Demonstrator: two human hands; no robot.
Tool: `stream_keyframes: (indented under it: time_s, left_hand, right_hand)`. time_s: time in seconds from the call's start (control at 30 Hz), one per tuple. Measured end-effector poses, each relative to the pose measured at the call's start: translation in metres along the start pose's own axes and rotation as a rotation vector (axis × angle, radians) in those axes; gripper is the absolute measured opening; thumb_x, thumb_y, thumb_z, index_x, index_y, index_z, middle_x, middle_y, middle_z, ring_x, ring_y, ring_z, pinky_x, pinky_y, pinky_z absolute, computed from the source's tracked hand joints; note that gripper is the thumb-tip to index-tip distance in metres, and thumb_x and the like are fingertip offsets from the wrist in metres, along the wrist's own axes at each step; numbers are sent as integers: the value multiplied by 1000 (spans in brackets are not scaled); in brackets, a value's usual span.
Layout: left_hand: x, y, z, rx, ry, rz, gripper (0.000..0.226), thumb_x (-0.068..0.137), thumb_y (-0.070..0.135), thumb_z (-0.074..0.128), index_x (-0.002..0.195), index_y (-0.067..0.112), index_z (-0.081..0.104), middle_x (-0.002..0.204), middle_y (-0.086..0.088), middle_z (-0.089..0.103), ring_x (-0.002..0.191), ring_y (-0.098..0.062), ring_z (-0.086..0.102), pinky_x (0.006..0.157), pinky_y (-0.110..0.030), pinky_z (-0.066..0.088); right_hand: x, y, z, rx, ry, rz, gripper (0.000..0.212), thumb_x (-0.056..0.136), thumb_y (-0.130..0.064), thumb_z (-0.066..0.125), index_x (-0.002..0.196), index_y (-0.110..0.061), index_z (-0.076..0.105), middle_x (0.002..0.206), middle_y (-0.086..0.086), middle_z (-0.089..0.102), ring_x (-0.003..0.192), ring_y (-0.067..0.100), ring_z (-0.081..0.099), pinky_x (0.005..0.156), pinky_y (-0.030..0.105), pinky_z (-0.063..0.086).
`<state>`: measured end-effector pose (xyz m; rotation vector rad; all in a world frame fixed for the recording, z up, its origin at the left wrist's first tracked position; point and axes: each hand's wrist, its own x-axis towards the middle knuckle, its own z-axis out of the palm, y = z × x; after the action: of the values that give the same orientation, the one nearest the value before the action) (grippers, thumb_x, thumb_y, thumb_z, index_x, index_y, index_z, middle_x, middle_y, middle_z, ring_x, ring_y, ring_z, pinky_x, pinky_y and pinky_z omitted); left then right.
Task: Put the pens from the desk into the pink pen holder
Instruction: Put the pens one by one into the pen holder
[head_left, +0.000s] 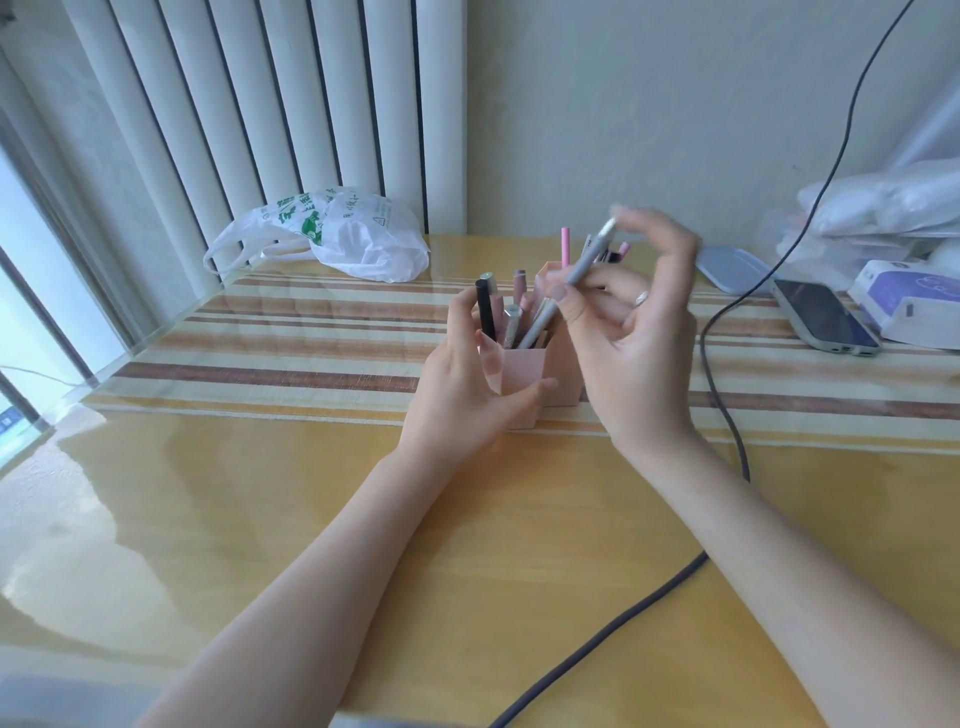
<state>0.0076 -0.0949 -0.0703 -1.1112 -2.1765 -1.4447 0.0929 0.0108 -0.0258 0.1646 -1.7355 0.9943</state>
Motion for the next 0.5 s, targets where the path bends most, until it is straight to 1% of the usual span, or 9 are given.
stream_keyframes:
  time_s: [0.07, 0.1, 0.17, 0.23, 0.3, 0.37, 0.43, 0.47, 0.5]
  left_hand:
    - [0, 0, -1, 1, -7, 7, 90, 65, 44, 75, 135, 18, 25, 109, -1, 63, 81, -19, 58, 69, -34, 49]
    - [0, -1, -1, -8, -11, 5, 89, 66, 42, 76, 136, 20, 25, 108, -1, 63, 79, -19, 58, 69, -35, 50]
    - [0, -1, -1, -22, -13, 5, 88, 67, 35, 78, 136, 21, 25, 107, -2, 63, 79, -17, 59, 70, -34, 50]
    - [-1, -1, -1, -26, -14, 12, 88, 67, 31, 79, 136, 21, 26, 109, 1, 62, 79, -12, 57, 71, -28, 48]
    - [-1, -1, 0, -25, -10, 13, 89, 66, 32, 81, 136, 18, 26, 110, 4, 59, 80, -8, 53, 73, -24, 44]
    - [0, -2, 1, -19, -5, 10, 90, 66, 33, 82, 136, 16, 27, 110, 5, 58, 84, -10, 53, 74, -24, 43]
    - [1, -4, 1, -1, -4, 15, 92, 66, 37, 82, 136, 17, 25, 106, 3, 60, 80, -16, 54, 70, -27, 45]
    - [1, -4, 1, 7, -2, 19, 92, 66, 38, 81, 136, 18, 25, 104, 2, 60, 78, -16, 54, 68, -28, 44]
    - [1, -4, 1, 10, -2, 21, 92, 66, 39, 81, 136, 18, 24, 105, 2, 61, 78, -17, 54, 67, -28, 44]
  right_hand:
    - [0, 11, 0, -195, -82, -98, 11, 92, -2, 60, 103, -5, 61, 96, 4, 70, 92, 11, 68, 83, 28, 55]
    - [0, 15, 1, -279, -115, -165, 9, 92, -3, 59, 98, -1, 65, 98, 6, 70, 95, 14, 66, 87, 27, 53]
    - [-2, 19, 3, -366, -157, -235, 15, 92, -6, 57, 98, 0, 70, 104, 10, 70, 102, 22, 63, 97, 25, 45]
    - [-1, 19, 4, -414, -137, -267, 21, 93, -9, 54, 102, -4, 72, 114, 12, 66, 107, 26, 59, 104, 22, 35]
    - [2, 18, 0, -439, -96, -273, 25, 94, -12, 49, 106, -7, 71, 120, 9, 60, 109, 22, 54, 106, 29, 34]
    - [8, 17, -9, -423, -13, -199, 26, 96, -11, 46, 112, -5, 66, 115, 3, 59, 102, 18, 56, 96, 34, 41]
    - [17, 21, -22, -396, 92, -3, 24, 95, -8, 47, 116, -4, 57, 101, -2, 59, 84, 12, 57, 82, 32, 46]
    - [22, 26, -29, -436, 114, 108, 25, 93, -6, 47, 117, -5, 53, 95, -3, 58, 79, 12, 56, 77, 35, 47]
    - [24, 32, -37, -512, 94, 222, 28, 92, -5, 48, 119, -7, 48, 92, -1, 58, 79, 17, 57, 73, 37, 47]
